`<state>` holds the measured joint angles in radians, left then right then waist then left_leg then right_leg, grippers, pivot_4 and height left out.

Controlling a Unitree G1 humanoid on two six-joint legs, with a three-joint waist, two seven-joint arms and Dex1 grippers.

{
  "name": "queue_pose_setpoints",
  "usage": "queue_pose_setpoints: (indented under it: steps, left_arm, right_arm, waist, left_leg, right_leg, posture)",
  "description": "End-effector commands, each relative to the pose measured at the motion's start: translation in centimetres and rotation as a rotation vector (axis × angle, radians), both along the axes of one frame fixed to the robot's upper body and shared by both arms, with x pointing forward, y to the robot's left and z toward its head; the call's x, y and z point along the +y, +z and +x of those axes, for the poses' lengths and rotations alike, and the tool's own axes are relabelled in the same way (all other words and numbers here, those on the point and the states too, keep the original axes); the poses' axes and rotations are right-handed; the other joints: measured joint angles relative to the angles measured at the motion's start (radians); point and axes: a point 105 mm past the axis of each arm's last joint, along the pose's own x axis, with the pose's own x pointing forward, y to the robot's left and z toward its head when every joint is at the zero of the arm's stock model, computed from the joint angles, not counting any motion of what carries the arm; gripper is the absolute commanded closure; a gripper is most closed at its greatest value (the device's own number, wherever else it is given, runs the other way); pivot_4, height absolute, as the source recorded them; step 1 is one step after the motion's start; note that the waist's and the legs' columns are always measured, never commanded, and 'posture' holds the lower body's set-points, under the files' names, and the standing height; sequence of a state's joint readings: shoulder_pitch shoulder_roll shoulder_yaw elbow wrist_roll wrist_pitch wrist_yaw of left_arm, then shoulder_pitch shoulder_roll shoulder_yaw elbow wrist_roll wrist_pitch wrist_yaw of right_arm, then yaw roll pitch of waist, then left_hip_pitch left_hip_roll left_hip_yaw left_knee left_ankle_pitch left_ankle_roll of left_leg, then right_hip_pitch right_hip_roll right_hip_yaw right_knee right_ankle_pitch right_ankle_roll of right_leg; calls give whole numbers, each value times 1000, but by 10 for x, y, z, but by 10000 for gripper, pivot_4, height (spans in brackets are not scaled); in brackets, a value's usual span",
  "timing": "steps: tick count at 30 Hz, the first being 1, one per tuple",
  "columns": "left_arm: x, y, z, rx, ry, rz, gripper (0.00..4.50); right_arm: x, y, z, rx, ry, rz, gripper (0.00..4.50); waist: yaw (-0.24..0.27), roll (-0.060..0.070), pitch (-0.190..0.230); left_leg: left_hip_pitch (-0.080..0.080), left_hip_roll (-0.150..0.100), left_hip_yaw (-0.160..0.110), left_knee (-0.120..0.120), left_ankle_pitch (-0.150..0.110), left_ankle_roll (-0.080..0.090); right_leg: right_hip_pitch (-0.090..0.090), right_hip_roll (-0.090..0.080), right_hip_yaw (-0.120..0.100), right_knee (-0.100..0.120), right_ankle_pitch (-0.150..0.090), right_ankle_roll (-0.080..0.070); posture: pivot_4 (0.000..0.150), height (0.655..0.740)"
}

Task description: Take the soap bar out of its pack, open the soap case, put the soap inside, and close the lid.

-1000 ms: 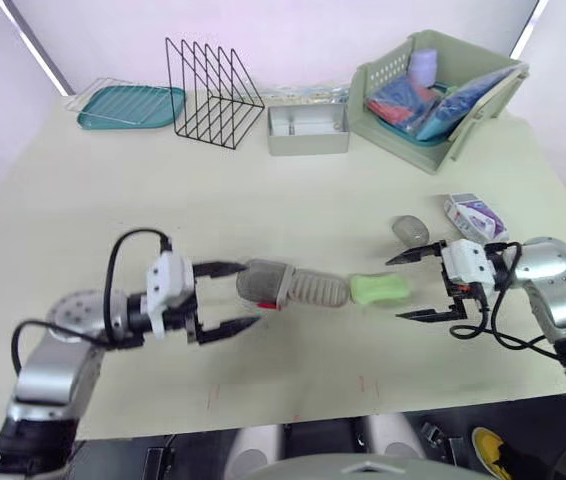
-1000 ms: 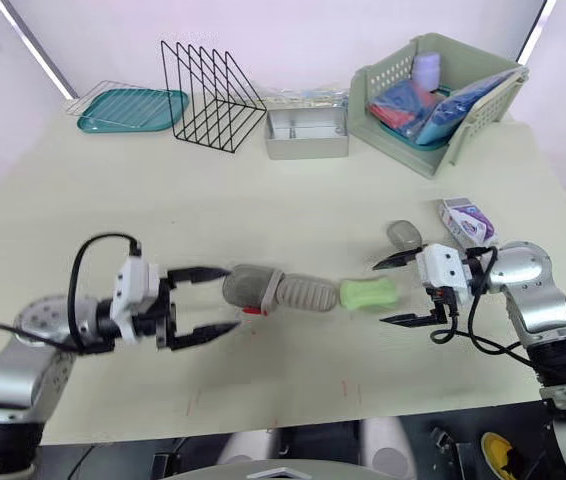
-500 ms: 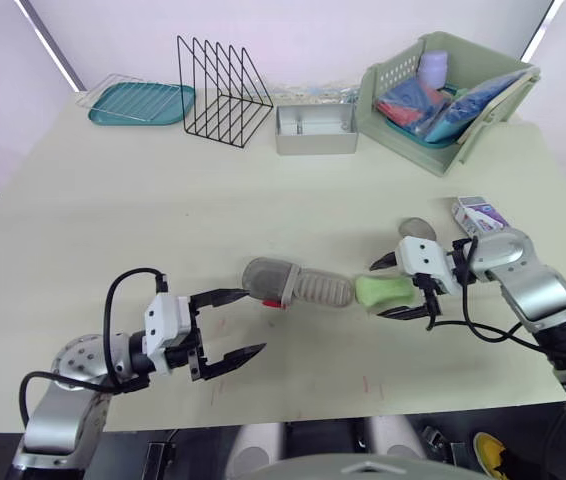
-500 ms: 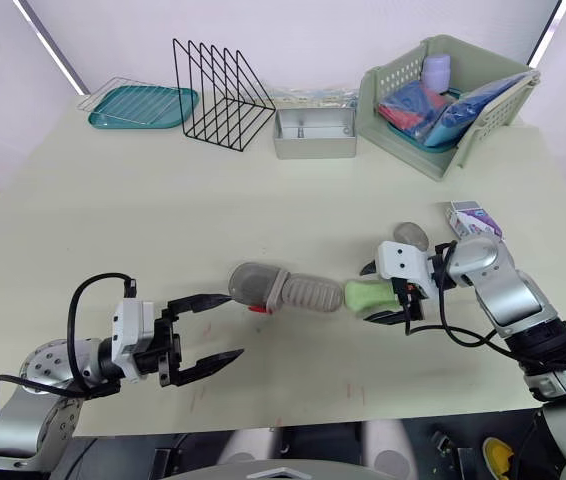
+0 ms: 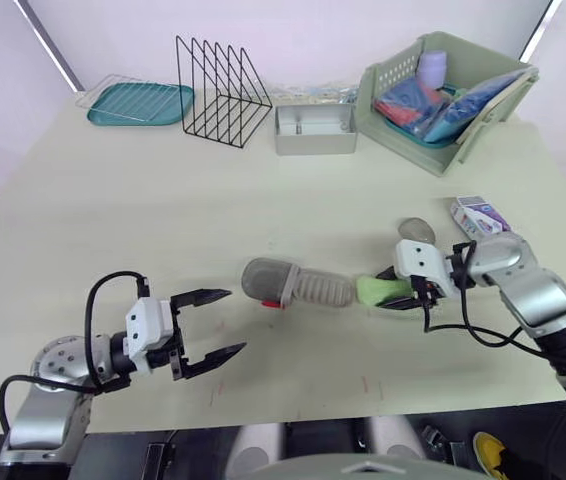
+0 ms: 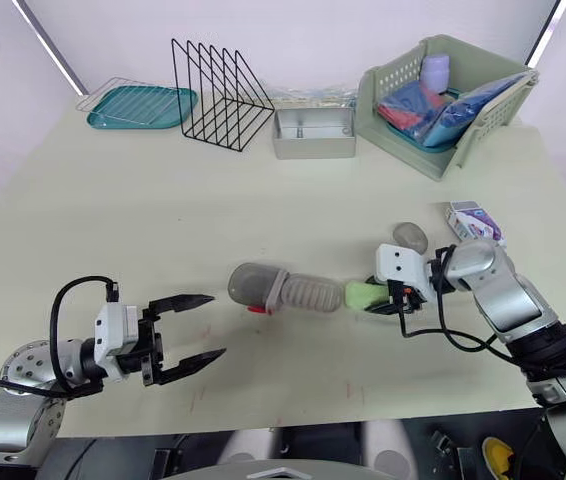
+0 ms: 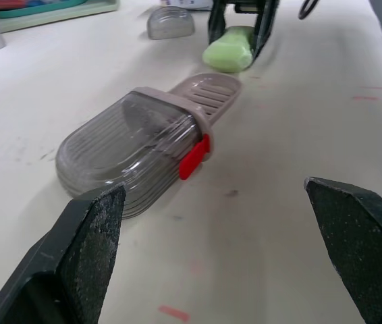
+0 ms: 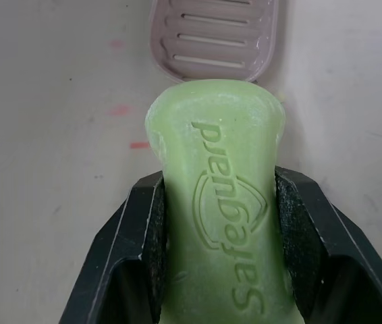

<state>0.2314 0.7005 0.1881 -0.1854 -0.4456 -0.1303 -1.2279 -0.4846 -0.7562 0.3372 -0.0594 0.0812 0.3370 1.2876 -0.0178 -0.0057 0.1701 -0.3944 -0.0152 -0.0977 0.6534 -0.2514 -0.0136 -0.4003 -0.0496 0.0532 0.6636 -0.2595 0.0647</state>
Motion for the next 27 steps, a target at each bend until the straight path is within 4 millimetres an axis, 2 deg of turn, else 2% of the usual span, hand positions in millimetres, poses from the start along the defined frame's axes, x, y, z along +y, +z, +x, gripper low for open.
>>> queue_pose_setpoints:
  steps: [1, 4, 7, 9, 11, 17, 27]
  left_arm:
    - [0, 7, -2, -38, -18, 5, 0]
    - [1, 11, 0, -47, -8, -6, 0]
    - [2, 10, 1, -52, -2, -1, 0]
    - [1, 9, 0, -52, 4, -2, 0]
    - [-4, 11, 1, -53, 17, -19, 0]
    - [-8, 14, 2, -65, 26, -25, 0]
    - [-8, 13, 1, -60, 39, -20, 0]
  right_arm:
    - [1, 17, 1, -51, 33, 22, 28454]
    - [11, 36, -3, -77, 83, 54, 28454]
    - [30, 55, -4, -68, 61, 107, 28454]
    - [45, 60, -3, -52, 33, 124, 28454]
    - [61, 57, -1, -41, -6, 119, 28454]
    - [85, 40, 1, -27, -77, 101, 28454]
    - [99, 35, -3, -16, -71, 93, 28454]
  waist:
    - [0, 0, 0]
    - [-1, 0, 0]
    - [-6, 0, 0]
    - [-9, 0, 0]
    - [-12, 0, 0]
    - [-12, 0, 0]
    - [-21, 0, 0]
  left_leg:
    - [0, 0, 0, 0, 0, 0]
    - [0, 0, 0, 0, 0, 0]
    - [0, 1, 0, 0, 0, 0]
    - [0, 1, -1, -1, 0, 0]
    - [0, 1, -2, -1, 0, 0]
    - [-1, 0, -2, -1, 0, 0]
    - [-1, 0, -3, -1, 0, 0]
  right_leg:
    - [0, 0, 0, 0, 0, 0]
    - [0, 0, 0, 0, 0, 0]
    - [0, 0, 0, 0, 0, 0]
    - [0, 1, -1, 0, 0, 0]
    - [0, 1, -1, 0, 0, 0]
    - [0, -1, -1, 0, 0, 0]
    - [0, 0, -2, 0, 0, 0]
  posture:
    - [1500, 7400]
    - [1500, 7400]
    - [1500, 7400]
    - [1500, 7400]
    - [1500, 7400]
    - [1500, 7400]
    - [1500, 7400]
